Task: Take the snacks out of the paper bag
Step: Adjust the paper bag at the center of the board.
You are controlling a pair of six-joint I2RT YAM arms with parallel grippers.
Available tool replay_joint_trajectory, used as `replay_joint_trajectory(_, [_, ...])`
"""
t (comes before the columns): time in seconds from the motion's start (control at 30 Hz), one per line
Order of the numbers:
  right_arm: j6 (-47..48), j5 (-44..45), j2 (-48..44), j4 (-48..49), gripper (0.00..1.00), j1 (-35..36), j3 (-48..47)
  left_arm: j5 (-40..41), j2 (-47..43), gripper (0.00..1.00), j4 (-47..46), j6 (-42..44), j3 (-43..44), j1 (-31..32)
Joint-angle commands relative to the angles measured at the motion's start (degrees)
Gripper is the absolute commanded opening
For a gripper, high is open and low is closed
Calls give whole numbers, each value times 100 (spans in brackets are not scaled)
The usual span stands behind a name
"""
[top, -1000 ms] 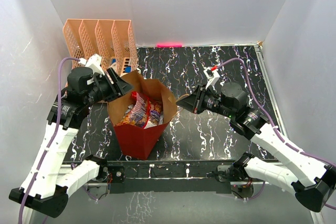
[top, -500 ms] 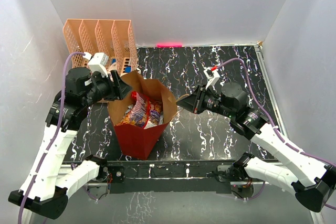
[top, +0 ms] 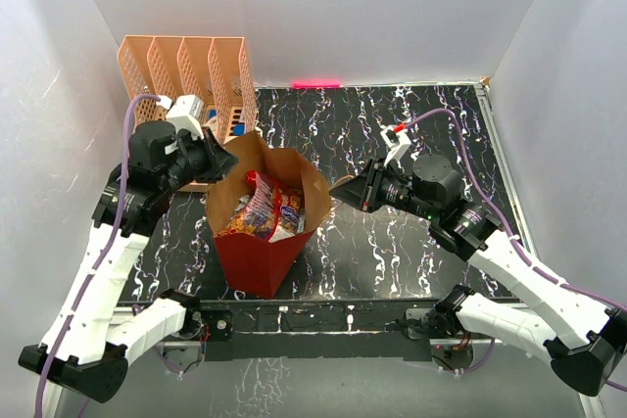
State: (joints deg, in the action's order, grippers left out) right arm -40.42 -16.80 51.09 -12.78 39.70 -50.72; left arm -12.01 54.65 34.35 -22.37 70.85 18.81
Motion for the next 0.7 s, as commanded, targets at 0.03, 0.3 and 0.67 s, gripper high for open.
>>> replay_joint_trajectory(0.03, [152, -3, -117, 233, 8, -1, -71, 585, 89, 0, 35, -125, 462, -25])
replay_joint_trajectory(0.3, [385, -774, 388, 413, 8, 26, -333, 1186, 348, 0, 174, -66, 1598, -26])
replay_joint_trajectory(0.67, [206, -749, 981, 971, 8, 322, -433, 356, 530, 0, -144, 86, 2100, -19])
